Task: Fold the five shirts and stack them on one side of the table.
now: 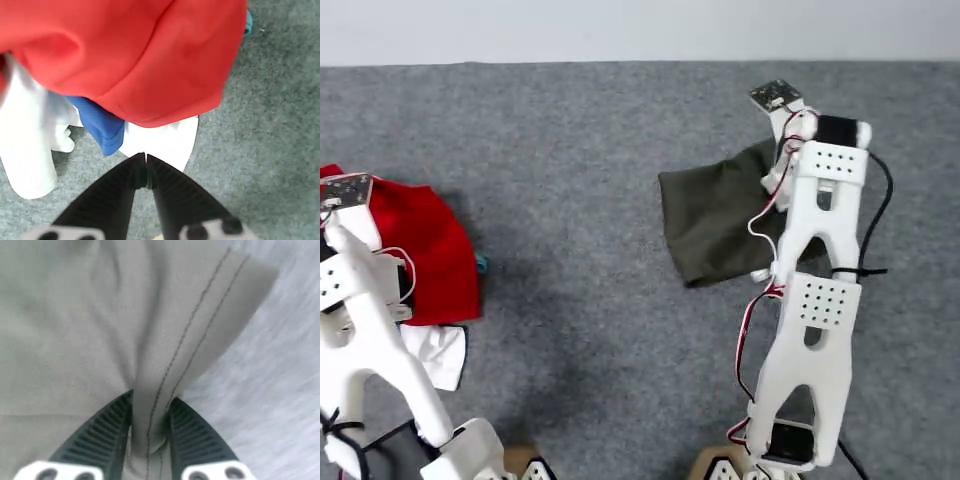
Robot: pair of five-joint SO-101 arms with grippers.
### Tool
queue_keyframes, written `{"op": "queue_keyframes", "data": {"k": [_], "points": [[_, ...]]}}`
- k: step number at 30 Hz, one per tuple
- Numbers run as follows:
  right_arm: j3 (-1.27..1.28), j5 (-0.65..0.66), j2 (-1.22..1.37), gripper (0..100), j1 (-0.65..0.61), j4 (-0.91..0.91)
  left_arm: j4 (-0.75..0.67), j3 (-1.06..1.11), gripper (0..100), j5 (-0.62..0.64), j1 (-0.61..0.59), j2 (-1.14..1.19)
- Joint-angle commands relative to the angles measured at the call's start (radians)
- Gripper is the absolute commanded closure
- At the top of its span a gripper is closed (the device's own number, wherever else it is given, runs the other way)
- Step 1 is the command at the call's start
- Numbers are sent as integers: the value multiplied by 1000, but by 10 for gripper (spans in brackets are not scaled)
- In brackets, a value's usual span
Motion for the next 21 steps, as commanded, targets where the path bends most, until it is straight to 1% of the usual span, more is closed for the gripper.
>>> {"op": "queue_keyframes", "data": {"k": [1,3,6,9,11,13,16,19,21], "points": [[-49,224,-44,989,28,-156,-6,-7,995,-3,5,-32],[-51,295,-21,989,25,-223,-6,-7,995,-3,5,-32],[-51,358,15,989,22,-291,-6,-5,995,-3,5,-34],[-52,368,42,980,28,-357,-5,-4,995,-3,5,-38],[-54,364,45,929,30,-364,9,-7,995,-3,5,-37],[-54,304,33,853,38,-366,15,-7,995,-3,5,-37],[-54,123,-2,772,45,-367,15,-7,995,-3,5,-38],[-54,-48,-33,763,48,-355,15,-8,995,-3,5,-38],[-54,-138,-54,762,54,-317,15,-8,995,-3,5,-38]]}}
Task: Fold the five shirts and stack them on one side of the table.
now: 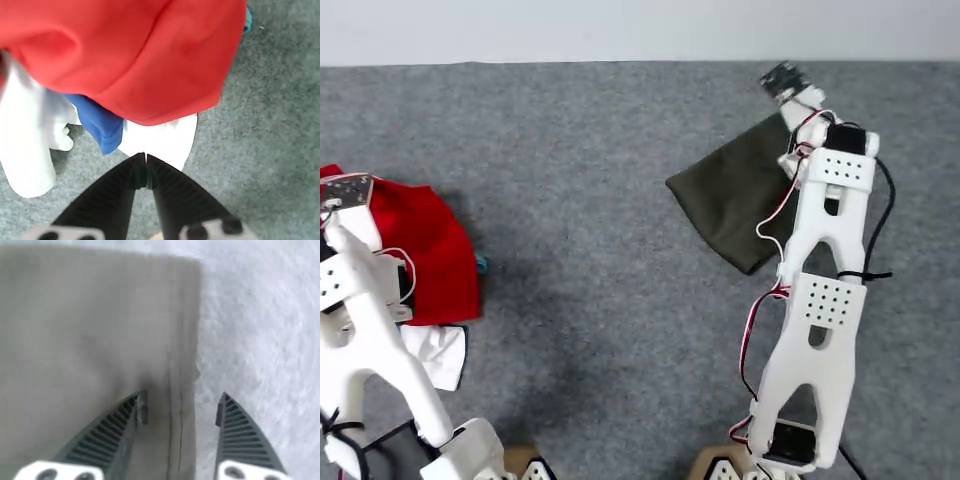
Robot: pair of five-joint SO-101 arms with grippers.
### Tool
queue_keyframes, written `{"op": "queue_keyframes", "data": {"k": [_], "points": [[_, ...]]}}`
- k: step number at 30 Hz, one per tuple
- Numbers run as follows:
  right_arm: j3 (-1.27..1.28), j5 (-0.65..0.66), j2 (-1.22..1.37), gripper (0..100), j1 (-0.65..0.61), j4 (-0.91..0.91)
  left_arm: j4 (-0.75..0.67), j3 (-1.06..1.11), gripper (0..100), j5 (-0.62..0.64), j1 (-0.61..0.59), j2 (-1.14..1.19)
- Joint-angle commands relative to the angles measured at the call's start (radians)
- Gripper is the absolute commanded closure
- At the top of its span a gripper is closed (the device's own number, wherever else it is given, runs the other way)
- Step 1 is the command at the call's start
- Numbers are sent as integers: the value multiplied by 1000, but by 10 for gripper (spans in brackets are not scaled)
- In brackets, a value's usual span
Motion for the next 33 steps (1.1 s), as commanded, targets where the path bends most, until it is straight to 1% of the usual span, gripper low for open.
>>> {"op": "queue_keyframes", "data": {"k": [1,7,12,14,16,18,23,25,28,33], "points": [[-54,-180,-114,762,19,56,8,-8,995,-3,5,-38],[-54,-496,-183,761,18,236,8,-8,995,-3,5,-38],[-52,-698,-242,760,-28,435,8,-8,995,-3,5,-38],[-43,-810,-268,760,-50,503,8,-8,995,-3,5,-38],[-21,-965,-292,758,-59,498,8,-8,995,-3,5,-38],[-3,-1069,-303,723,-76,496,8,-8,995,-3,5,-35],[0,-1290,-260,515,-140,486,8,-8,995,-3,5,-32],[-2,-1361,-225,470,-153,463,8,-8,995,-3,5,-32],[0,-1424,-165,469,-157,418,8,-8,995,-3,5,-32],[0,-1432,-62,469,-151,295,8,-5,995,-5,5,-32]]}}
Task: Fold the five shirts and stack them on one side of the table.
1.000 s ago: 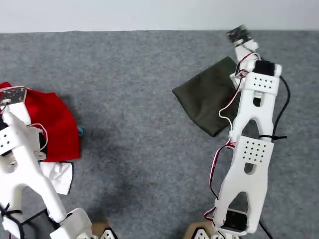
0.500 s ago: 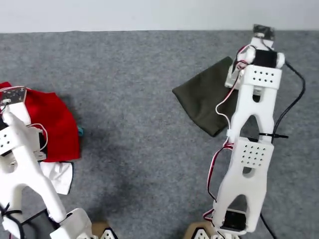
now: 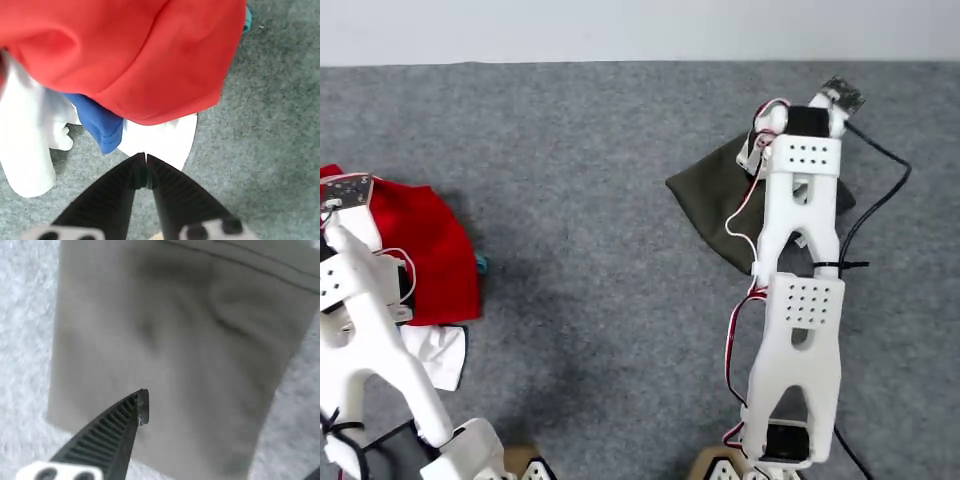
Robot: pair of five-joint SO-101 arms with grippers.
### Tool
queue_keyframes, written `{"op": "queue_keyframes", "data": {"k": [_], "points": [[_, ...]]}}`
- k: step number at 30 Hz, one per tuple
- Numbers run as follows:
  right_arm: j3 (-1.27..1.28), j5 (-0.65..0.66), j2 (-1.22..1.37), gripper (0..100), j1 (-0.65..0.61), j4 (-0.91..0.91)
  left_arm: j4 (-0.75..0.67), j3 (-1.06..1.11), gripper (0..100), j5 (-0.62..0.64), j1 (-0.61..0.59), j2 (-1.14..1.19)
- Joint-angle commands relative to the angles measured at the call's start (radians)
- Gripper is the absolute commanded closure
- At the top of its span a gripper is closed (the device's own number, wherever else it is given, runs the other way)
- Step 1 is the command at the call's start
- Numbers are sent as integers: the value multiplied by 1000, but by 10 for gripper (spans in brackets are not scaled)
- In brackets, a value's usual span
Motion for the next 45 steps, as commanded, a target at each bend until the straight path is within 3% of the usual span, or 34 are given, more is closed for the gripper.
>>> {"op": "queue_keyframes", "data": {"k": [1,4,10,17,24,29,35,45], "points": [[-9,-15,38,469,-2,-94,8,-4,995,-5,5,-32],[-9,-11,104,485,-4,-183,8,-4,995,-5,5,-32],[-12,17,213,627,-7,-329,5,-4,995,-5,5,-32],[-49,55,225,744,-10,-291,0,-4,995,-5,5,-32],[-106,71,197,995,18,-220,0,-8,995,-6,5,-32],[-270,203,165,989,27,-102,2,-8,995,-6,5,-32],[-431,482,148,989,87,73,6,-8,995,-6,5,-38],[-373,859,97,990,418,136,8,-8,995,-6,5,-38]]}}
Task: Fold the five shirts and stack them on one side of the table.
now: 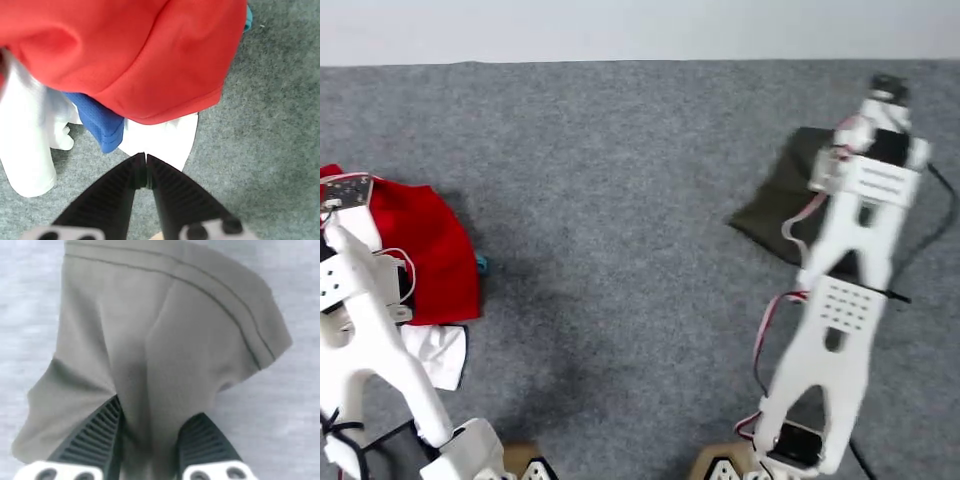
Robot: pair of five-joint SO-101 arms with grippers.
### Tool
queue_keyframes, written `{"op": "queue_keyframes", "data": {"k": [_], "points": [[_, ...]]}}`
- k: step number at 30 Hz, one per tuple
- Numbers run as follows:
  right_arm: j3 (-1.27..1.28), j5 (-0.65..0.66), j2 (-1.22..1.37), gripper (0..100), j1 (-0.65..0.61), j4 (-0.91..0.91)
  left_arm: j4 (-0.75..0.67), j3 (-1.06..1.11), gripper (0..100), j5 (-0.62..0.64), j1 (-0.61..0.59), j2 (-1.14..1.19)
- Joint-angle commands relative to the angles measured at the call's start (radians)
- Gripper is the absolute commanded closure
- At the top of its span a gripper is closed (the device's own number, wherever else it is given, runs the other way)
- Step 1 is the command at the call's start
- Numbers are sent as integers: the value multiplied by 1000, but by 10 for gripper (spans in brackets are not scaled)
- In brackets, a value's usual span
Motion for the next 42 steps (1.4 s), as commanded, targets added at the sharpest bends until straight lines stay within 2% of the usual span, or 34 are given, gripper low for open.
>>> {"op": "queue_keyframes", "data": {"k": [1,7,13,15,20,23,31,34,38,42], "points": [[5,132,-96,990,140,44,8,-8,995,-6,5,-38],[12,299,-87,990,328,44,8,-8,995,-5,6,-38],[69,396,-74,983,381,42,9,-8,995,-3,6,-38],[91,385,-73,930,381,42,20,-8,995,-3,6,-38],[77,255,-102,657,386,42,46,-10,995,-5,32,-40],[60,227,-162,603,384,44,49,-10,995,-5,68,-40],[80,224,-306,613,380,44,49,-10,995,-3,94,-40],[169,224,-312,719,360,45,48,-10,995,-3,94,-40],[298,232,-314,990,343,44,44,-10,995,-2,94,-35],[377,232,-314,957,386,44,46,-10,995,-3,94,-38]]}}
